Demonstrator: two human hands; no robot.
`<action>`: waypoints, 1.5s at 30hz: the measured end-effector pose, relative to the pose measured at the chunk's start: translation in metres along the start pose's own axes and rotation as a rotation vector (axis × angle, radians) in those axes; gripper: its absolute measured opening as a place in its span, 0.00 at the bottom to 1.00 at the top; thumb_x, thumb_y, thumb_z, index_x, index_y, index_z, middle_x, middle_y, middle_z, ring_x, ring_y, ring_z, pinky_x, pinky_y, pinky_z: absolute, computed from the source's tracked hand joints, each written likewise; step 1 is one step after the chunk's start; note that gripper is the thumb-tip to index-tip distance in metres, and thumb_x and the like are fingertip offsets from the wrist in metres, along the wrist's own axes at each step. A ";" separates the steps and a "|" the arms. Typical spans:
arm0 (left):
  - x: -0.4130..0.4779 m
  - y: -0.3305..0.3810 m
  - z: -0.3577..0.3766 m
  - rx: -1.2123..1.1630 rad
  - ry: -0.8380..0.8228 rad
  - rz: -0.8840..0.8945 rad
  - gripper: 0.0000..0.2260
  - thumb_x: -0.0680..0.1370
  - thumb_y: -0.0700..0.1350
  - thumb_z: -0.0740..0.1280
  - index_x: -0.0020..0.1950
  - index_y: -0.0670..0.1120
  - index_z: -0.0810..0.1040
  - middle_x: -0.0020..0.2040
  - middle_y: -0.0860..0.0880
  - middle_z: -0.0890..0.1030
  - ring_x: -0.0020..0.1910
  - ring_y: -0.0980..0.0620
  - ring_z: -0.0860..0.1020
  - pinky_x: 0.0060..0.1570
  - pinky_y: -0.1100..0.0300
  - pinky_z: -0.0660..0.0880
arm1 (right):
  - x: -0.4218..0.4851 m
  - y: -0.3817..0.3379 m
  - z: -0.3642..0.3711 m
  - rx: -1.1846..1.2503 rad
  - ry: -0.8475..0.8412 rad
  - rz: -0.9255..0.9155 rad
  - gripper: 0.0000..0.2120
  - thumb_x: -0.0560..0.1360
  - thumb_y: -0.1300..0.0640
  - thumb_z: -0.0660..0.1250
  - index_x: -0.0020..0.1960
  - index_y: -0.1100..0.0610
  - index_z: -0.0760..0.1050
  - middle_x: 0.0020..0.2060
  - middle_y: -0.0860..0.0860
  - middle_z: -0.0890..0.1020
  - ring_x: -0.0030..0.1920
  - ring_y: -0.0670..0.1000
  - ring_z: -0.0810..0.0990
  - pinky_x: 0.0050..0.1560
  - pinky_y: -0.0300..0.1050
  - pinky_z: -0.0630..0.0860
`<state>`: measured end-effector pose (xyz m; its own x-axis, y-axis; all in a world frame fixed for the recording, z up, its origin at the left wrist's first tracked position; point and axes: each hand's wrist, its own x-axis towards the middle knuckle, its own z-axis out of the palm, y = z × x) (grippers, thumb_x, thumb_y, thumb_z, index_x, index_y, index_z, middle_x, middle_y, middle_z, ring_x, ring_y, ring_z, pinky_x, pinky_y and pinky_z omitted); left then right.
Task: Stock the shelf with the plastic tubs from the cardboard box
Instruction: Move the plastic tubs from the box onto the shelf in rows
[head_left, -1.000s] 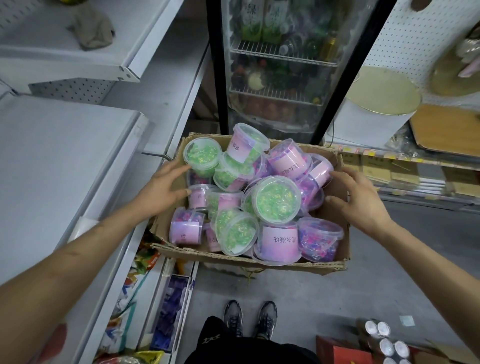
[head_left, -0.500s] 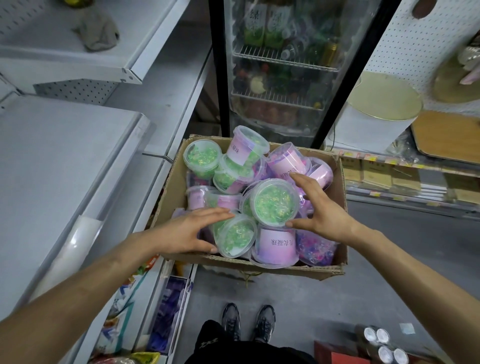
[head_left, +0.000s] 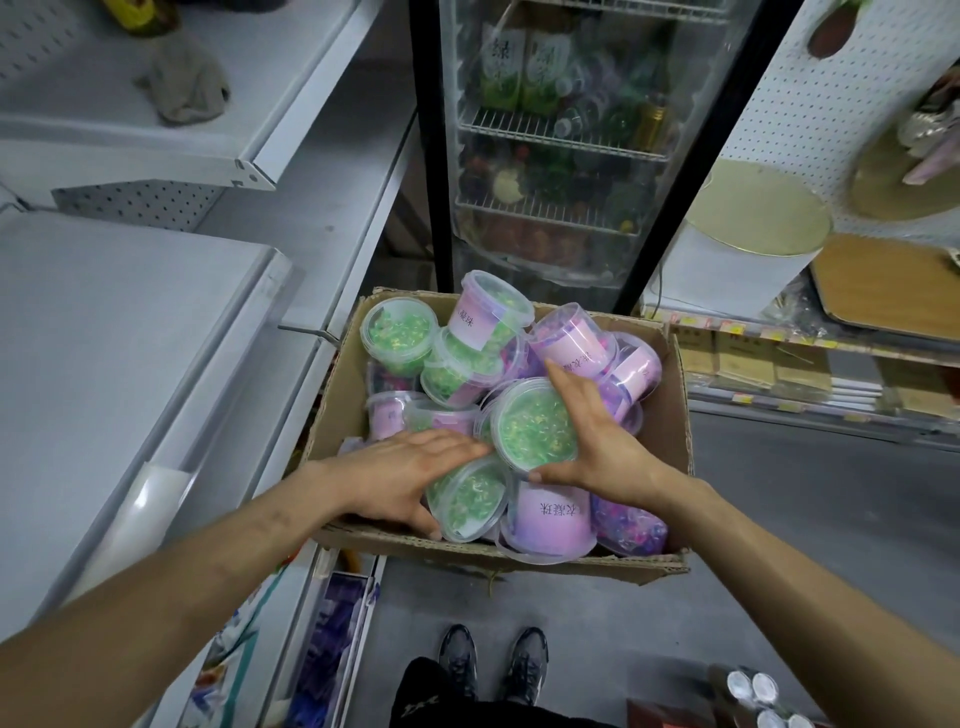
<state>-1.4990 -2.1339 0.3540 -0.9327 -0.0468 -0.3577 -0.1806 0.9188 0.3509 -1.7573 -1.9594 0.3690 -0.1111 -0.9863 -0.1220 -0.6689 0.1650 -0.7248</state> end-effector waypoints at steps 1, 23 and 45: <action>0.001 0.000 0.000 0.017 0.013 0.004 0.52 0.71 0.65 0.75 0.83 0.59 0.43 0.83 0.54 0.57 0.81 0.53 0.56 0.79 0.48 0.57 | 0.003 -0.001 0.001 -0.001 0.005 0.000 0.65 0.67 0.47 0.84 0.85 0.42 0.38 0.78 0.44 0.54 0.78 0.41 0.54 0.76 0.38 0.56; -0.021 -0.003 0.003 -0.494 0.063 -0.188 0.47 0.70 0.66 0.77 0.80 0.62 0.53 0.78 0.56 0.65 0.73 0.58 0.66 0.74 0.57 0.65 | 0.026 -0.016 0.005 0.227 0.246 0.196 0.65 0.64 0.38 0.83 0.85 0.49 0.44 0.75 0.43 0.56 0.78 0.45 0.59 0.77 0.42 0.58; -0.072 0.016 -0.010 -0.970 0.566 -0.453 0.43 0.64 0.56 0.83 0.74 0.62 0.64 0.68 0.57 0.75 0.68 0.60 0.75 0.71 0.51 0.73 | 0.035 -0.027 -0.011 0.421 0.239 0.066 0.44 0.66 0.53 0.86 0.74 0.47 0.65 0.67 0.41 0.75 0.64 0.35 0.76 0.59 0.28 0.74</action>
<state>-1.4377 -2.1195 0.3946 -0.6848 -0.6761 -0.2718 -0.4590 0.1105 0.8815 -1.7512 -1.9980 0.3923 -0.3419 -0.9382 -0.0534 -0.3051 0.1646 -0.9380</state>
